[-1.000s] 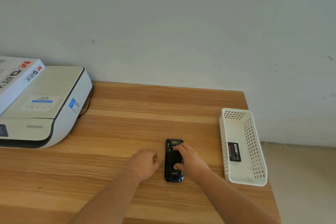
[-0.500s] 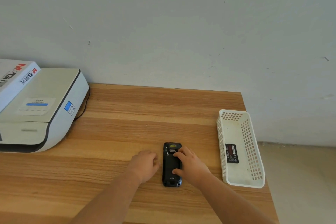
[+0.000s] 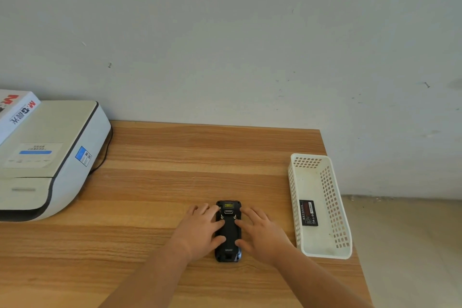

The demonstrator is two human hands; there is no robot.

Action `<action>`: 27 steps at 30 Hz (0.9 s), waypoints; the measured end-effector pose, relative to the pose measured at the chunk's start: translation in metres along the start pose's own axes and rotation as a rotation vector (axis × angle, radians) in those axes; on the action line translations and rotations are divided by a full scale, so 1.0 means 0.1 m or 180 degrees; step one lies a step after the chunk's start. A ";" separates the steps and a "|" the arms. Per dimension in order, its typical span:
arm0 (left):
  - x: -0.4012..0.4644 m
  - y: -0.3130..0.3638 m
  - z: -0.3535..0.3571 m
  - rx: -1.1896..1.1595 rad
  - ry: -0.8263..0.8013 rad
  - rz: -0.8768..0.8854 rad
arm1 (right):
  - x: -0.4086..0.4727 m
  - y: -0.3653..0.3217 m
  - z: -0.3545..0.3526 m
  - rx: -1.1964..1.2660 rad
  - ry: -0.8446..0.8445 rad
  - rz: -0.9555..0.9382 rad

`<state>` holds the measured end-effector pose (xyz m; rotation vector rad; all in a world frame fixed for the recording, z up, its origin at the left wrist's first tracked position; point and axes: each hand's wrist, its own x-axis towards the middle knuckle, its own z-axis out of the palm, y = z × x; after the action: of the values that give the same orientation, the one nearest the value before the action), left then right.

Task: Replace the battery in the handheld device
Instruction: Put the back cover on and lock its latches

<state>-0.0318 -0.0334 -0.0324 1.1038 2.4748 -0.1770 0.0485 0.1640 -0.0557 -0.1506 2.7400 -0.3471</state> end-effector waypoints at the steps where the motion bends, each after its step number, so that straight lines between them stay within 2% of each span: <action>1: 0.00 0.00 0.01 0.0008 -0.0022 -0.0017 | 0.00 0.00 0.00 -0.0034 -0.0020 0.0007; 11: -0.03 -0.05 0.06 -0.0199 -0.0215 -0.0260 | -0.01 -0.05 0.01 -0.0211 0.0011 0.0072; 18: -0.11 -0.09 0.09 -0.0092 -0.0264 0.0123 | -0.05 -0.05 -0.03 -0.0065 -0.0044 0.0058; 27: -0.14 -0.06 0.07 -0.0355 -0.0373 -0.0081 | -0.08 -0.05 0.05 0.0028 -0.0103 0.0141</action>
<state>-0.0259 -0.0489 -0.0337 0.9875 2.3652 -0.1068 0.0586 0.1594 -0.0561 -0.0920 2.7049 -0.3416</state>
